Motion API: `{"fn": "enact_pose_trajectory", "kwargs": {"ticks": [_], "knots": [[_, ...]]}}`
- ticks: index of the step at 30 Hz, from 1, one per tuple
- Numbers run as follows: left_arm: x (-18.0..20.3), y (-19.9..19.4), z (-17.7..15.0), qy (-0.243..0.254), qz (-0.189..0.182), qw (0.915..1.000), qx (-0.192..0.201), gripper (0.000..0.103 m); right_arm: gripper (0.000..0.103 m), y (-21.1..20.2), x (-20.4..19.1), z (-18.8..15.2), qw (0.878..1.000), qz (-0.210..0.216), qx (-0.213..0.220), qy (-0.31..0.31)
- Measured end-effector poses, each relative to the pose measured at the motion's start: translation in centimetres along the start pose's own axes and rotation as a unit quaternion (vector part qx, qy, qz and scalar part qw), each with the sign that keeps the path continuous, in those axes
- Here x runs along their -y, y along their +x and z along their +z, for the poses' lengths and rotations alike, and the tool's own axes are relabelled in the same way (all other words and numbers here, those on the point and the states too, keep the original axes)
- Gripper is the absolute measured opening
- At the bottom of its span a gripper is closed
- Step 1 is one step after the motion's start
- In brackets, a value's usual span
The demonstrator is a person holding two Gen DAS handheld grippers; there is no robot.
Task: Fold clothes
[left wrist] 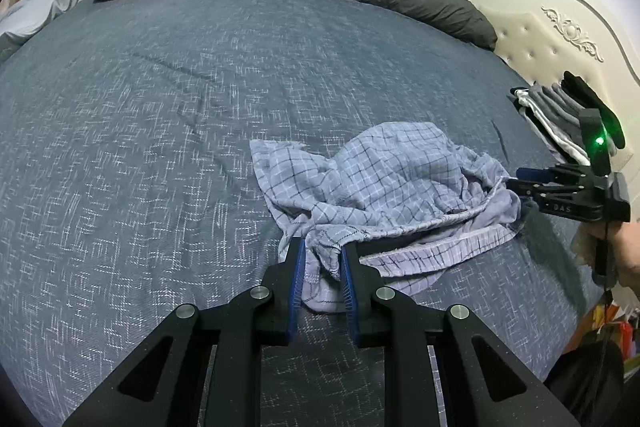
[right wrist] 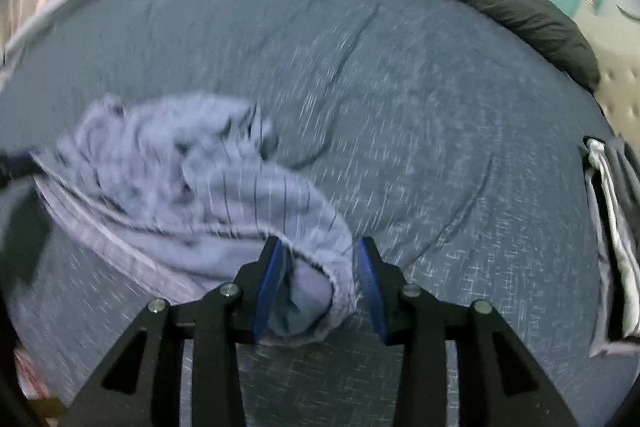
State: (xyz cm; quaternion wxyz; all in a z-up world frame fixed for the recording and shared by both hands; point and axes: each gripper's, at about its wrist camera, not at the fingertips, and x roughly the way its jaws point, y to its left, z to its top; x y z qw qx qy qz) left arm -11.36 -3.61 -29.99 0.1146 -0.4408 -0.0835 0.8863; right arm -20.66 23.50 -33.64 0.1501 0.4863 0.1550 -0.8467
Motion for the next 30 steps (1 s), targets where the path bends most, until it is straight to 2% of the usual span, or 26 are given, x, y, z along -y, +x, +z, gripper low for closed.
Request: {"fn": "enact_pose_trajectory", "kwargs": {"ticks": [2, 7, 10, 11, 16, 18, 22, 26, 28, 30], "knots": [[0.0, 0.0, 0.0, 0.001, 0.001, 1.0000, 0.000, 0.020, 0.037, 0.7, -0.1, 0.0, 1.000, 0.002, -0.010, -0.004], [0.1, 0.2, 0.1, 0.000, 0.002, 1.0000, -0.001, 0.020, 0.020, 2.3, -1.3, 0.0, 0.999, 0.005, -0.037, -0.033], [0.1, 0.3, 0.1, -0.001, 0.002, 1.0000, -0.001, 0.020, 0.008, 2.1, -1.5, -0.2, 0.999, 0.015, -0.038, -0.035], [0.2, 0.3, 0.1, -0.001, 0.002, 1.0000, -0.001, 0.020, 0.006, 1.5, -1.2, -0.3, 0.999, 0.014, -0.026, -0.028], [0.5, 0.3, 0.2, 0.002, 0.000, 1.0000, 0.003, 0.020, 0.005, -2.6, 1.4, -1.7, 0.997, 0.021, 0.052, 0.047], [0.8, 0.4, 0.2, 0.006, -0.003, 1.0000, 0.005, 0.020, 0.005, -3.6, 2.2, -2.5, 0.995, 0.026, 0.068, 0.068], [2.0, 0.9, 0.0, 0.025, -0.007, 0.9997, 0.001, 0.021, 0.005, -5.1, 2.6, -4.1, 0.991, 0.013, 0.085, 0.103], [3.2, 1.7, -0.6, 0.055, 0.004, 0.9984, -0.013, 0.021, 0.005, -4.9, 2.7, -6.0, 0.990, -0.011, 0.074, 0.122], [3.2, 2.0, -0.8, 0.060, 0.010, 0.9979, -0.021, 0.028, 0.005, -4.7, 3.2, -6.9, 0.986, -0.010, 0.076, 0.146], [3.0, 2.1, -0.9, 0.064, 0.018, 0.9975, -0.023, 0.029, 0.005, -4.5, 3.7, -7.9, 0.982, -0.010, 0.078, 0.169]]}}
